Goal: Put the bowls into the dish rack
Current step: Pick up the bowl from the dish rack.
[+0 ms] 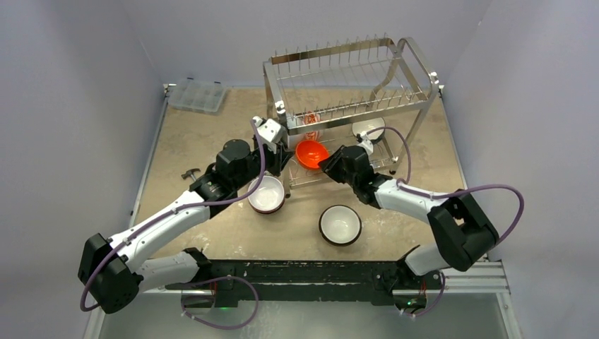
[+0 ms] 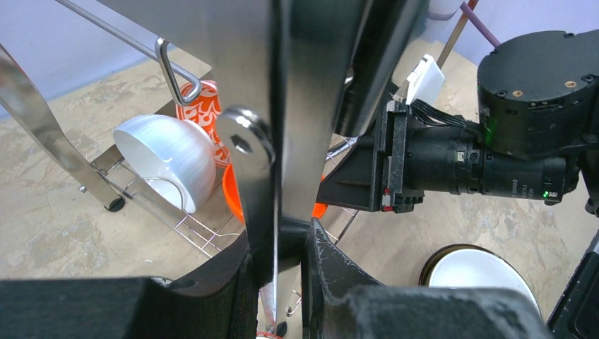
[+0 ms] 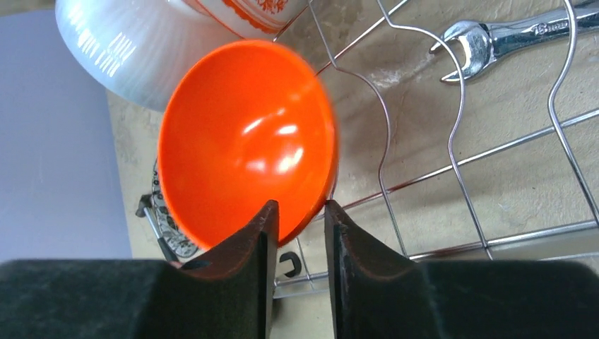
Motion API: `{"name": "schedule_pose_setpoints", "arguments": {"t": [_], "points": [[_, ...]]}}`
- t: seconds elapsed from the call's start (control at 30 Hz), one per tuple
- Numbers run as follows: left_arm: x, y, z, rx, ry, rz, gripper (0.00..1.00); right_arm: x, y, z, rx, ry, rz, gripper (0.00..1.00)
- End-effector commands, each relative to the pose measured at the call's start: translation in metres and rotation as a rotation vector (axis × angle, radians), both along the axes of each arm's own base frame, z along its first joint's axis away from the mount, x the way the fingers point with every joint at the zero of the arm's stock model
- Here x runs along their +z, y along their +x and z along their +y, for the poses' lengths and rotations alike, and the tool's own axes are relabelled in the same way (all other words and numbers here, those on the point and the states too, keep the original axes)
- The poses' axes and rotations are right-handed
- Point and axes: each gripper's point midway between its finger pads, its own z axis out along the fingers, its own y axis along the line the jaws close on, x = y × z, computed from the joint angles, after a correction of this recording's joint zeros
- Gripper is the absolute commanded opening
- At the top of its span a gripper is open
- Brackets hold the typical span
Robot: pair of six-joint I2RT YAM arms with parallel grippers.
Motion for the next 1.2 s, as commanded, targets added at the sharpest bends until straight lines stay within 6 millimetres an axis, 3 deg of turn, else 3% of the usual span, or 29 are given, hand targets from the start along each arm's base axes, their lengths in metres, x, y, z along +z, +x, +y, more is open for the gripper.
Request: {"name": "schedule_pose_setpoints", "arguments": {"t": [0.0,0.03,0.1,0.2,0.33,0.47,0.63,0.73,0.83,0.87,0.9,0.97,1.17], "points": [[0.021,0.004,0.017,0.083,-0.078,-0.012,0.00,0.009,0.013,0.005,-0.011,-0.006,0.004,0.21],[0.022,0.003,0.017,0.080,-0.079,-0.014,0.00,0.008,0.013,0.005,-0.005,-0.016,0.005,0.10],[0.023,0.002,0.017,0.073,-0.077,-0.017,0.00,0.009,0.014,0.004,0.000,-0.027,0.001,0.00],[0.026,-0.002,0.018,0.061,-0.076,-0.029,0.01,0.016,0.013,0.000,-0.003,-0.038,-0.024,0.00],[0.032,-0.009,0.022,0.048,-0.074,-0.046,0.31,0.036,0.008,-0.008,0.006,-0.060,-0.082,0.00],[0.039,-0.021,0.028,0.029,-0.077,-0.057,0.48,0.058,0.001,-0.015,0.028,-0.075,-0.145,0.00],[0.046,-0.039,0.040,0.002,-0.062,-0.103,0.58,0.077,-0.012,-0.019,0.094,-0.109,-0.206,0.00],[0.044,-0.053,0.045,-0.041,-0.020,-0.130,0.62,0.077,-0.024,-0.017,0.159,-0.112,-0.203,0.00],[0.039,-0.069,0.045,-0.124,0.028,-0.150,0.64,0.077,-0.033,-0.017,0.207,-0.130,-0.205,0.00],[0.034,-0.075,0.044,-0.165,0.061,-0.165,0.69,0.077,-0.035,-0.019,0.213,-0.145,-0.206,0.00],[0.030,-0.082,0.042,-0.210,0.083,-0.174,0.80,0.077,-0.037,-0.020,0.226,-0.163,-0.209,0.00],[0.023,-0.098,0.034,-0.329,0.122,-0.193,0.88,0.075,-0.044,-0.020,0.269,-0.180,-0.200,0.00],[0.016,-0.145,0.018,-0.669,0.214,-0.412,0.95,0.069,-0.065,-0.022,0.359,-0.208,-0.167,0.00]]}}
